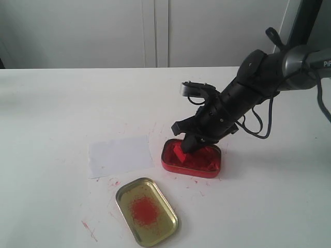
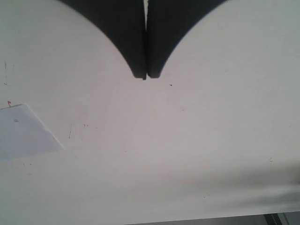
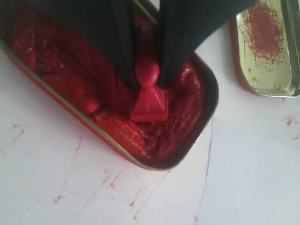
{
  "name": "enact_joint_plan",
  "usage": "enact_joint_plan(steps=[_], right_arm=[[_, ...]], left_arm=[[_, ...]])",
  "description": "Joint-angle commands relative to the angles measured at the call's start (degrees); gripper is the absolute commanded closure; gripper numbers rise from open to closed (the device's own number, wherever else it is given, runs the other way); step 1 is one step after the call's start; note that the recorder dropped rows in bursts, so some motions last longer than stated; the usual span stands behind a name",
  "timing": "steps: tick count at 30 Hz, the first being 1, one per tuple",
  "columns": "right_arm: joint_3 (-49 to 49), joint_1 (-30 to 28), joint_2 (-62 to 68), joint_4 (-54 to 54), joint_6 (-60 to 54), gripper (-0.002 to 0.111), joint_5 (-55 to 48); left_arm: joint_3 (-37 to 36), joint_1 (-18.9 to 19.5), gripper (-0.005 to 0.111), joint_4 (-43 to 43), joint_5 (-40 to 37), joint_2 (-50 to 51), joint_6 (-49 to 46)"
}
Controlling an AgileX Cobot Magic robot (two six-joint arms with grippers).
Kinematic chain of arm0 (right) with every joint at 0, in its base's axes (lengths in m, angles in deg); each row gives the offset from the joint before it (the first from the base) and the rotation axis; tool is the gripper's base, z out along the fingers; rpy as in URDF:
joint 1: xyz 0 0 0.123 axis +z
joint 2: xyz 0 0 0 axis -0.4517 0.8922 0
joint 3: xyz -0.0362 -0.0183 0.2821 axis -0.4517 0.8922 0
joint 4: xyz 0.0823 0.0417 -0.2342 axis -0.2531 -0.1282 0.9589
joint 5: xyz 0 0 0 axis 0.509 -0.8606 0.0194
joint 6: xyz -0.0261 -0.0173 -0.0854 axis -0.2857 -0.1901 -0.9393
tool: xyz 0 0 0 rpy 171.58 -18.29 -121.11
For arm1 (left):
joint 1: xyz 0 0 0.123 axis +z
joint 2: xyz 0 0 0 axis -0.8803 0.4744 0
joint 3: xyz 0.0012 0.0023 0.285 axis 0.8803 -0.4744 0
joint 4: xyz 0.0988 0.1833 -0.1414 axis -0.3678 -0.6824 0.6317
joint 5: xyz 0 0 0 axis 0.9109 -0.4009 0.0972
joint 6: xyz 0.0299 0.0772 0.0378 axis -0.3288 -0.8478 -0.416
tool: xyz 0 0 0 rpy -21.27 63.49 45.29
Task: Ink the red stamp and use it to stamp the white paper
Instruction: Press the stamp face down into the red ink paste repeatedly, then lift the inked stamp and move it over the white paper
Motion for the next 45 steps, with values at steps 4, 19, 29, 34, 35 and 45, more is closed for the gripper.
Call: enact_joint_plan(steps=[4,19,29,34,35,45], right_arm=[[-1.43,-0.66,-2.10,-0.75,-0.82,0.108,-0.82],[-3.29,3.07,-6.27,1.58,5.63,0.108,-0.18],[-11.49,11.52,-6.27,16.86,20.77,0.108,-0.31],[-16.11,15.27,-5.39,21.92,26.03,0.108,-2.61],[-17.21,16.02,-4.95,22.92,27.03,0.108,-3.23],[-28.08,22.26,3.01,30.27,33.32,0.108,-9.02]], left_arm=[[-0.23,0.05,0.107,0.27,0.13,-0.29,0.01],[-0.23,0.05,0.107,0.27,0.13,-0.29,0.01],[-0.23,0.05,0.107,0.27,0.13,-0.29,0.01],[-0.23,0.05,0.107,0.27,0.13,-0.29,0.01],[-0.23,0.05,0.107,0.27,0.13,-0.29,0.01],[-0.23,0.05,0.107,0.27,0.13,-0.29,0.01]])
